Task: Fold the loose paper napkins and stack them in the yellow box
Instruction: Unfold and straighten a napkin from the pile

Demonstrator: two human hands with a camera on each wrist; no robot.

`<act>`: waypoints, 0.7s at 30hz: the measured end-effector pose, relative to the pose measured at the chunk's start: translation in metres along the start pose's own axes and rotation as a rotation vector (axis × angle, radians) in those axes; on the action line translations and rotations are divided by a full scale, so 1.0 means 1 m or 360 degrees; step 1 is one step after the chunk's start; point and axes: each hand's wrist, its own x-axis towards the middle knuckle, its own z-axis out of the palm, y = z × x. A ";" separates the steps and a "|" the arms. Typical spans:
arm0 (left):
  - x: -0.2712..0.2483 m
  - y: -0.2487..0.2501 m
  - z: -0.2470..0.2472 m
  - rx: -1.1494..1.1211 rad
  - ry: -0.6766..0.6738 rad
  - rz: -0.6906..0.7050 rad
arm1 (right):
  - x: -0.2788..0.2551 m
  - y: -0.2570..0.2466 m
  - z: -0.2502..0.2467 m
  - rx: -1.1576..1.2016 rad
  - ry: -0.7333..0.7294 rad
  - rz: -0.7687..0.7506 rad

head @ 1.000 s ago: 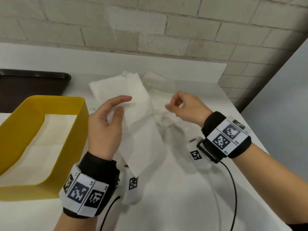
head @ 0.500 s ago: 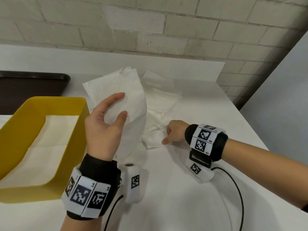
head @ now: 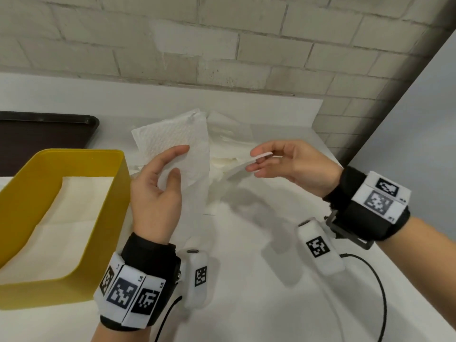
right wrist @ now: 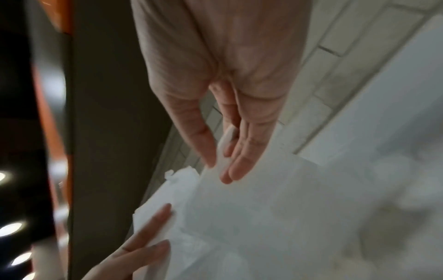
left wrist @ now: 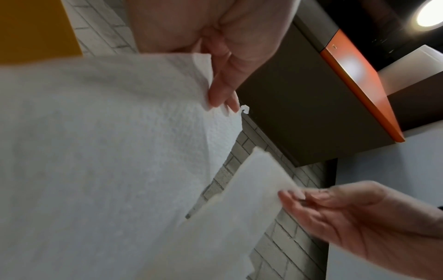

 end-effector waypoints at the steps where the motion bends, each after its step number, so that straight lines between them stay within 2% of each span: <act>1: 0.000 0.001 0.001 -0.0012 -0.0004 -0.0007 | -0.002 -0.005 -0.001 -0.0077 0.0024 -0.0068; 8: -0.001 0.004 0.005 -0.0118 -0.0064 -0.0063 | -0.010 -0.028 -0.003 -0.0847 0.0444 -0.0697; 11: -0.002 0.006 0.006 -0.0250 -0.0082 -0.0048 | -0.013 -0.038 0.000 -0.0746 0.0387 -0.0878; 14: -0.005 0.014 0.007 -0.0405 -0.0145 -0.0027 | -0.010 -0.046 0.006 -0.0508 0.0261 -0.0892; 21: -0.015 0.024 0.012 -0.0519 -0.0222 -0.0101 | 0.002 -0.044 0.032 -0.0305 0.0145 -0.0906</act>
